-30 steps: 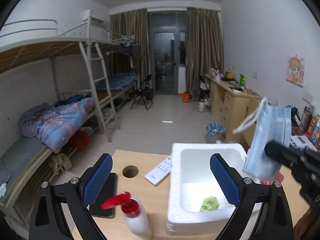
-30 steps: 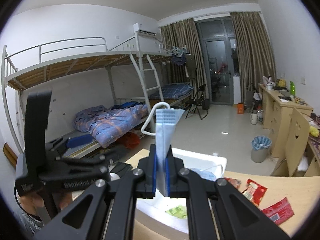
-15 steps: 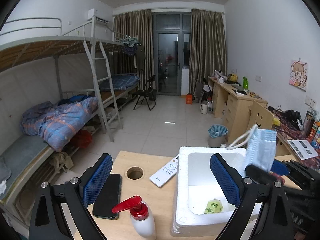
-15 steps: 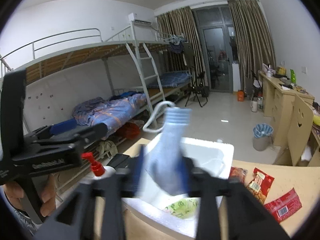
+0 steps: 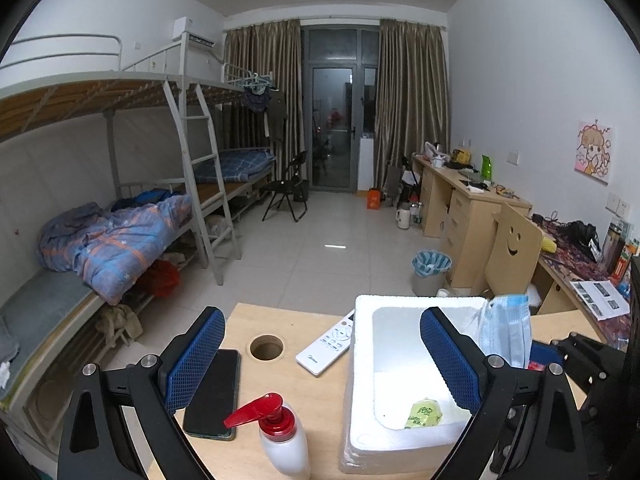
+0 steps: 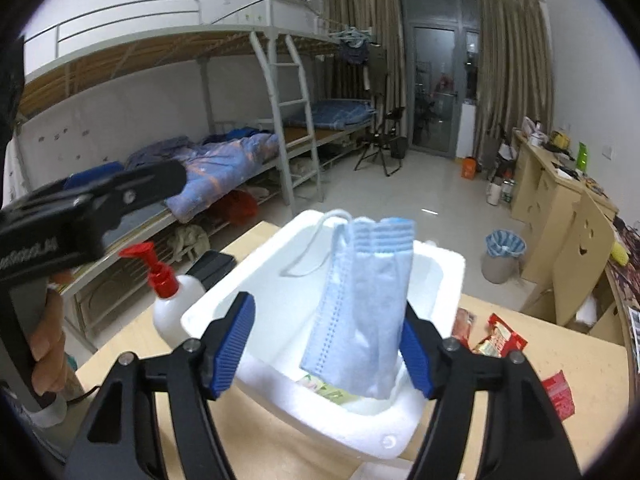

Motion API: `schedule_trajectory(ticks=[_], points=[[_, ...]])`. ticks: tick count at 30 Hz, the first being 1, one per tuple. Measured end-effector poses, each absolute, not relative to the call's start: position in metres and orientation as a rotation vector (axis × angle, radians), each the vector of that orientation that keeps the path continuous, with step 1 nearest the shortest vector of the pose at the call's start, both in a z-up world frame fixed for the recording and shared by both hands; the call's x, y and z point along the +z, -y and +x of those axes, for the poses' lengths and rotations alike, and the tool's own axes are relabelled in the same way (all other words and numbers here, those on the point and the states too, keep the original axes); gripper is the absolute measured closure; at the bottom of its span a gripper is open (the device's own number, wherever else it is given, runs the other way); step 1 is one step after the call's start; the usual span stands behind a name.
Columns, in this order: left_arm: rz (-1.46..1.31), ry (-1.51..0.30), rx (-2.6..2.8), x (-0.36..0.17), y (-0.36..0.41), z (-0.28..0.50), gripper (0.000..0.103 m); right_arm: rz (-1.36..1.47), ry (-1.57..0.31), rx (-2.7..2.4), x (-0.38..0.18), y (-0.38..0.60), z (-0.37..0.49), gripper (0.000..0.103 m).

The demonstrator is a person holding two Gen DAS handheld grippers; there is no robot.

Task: Organize soft objects
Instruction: 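Lower the blue mask into the foam box and open the right tool, then withdraw both open tools from the box back toward the table items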

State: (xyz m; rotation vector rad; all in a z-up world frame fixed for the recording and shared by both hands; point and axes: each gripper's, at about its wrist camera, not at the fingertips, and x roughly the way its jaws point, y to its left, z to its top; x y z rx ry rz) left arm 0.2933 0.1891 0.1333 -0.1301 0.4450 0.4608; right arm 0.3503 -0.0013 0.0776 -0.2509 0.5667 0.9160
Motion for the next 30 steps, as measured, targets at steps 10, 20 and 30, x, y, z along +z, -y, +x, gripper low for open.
schedule_trajectory(ticks=[10,20,30], points=[[-0.132,-0.436,0.446,0.136,-0.186,0.291,0.005,-0.282,-0.446,1.007,0.097,0.014,0.324,0.011],[-0.119,-0.449,0.372,0.134,-0.178,0.297,0.005,-0.318,-0.464,1.034,0.09,0.009,0.326,0.01],[-0.119,-0.445,0.378,0.132,-0.177,0.297,0.005,-0.297,-0.448,0.998,0.093,0.013,0.324,0.004]])
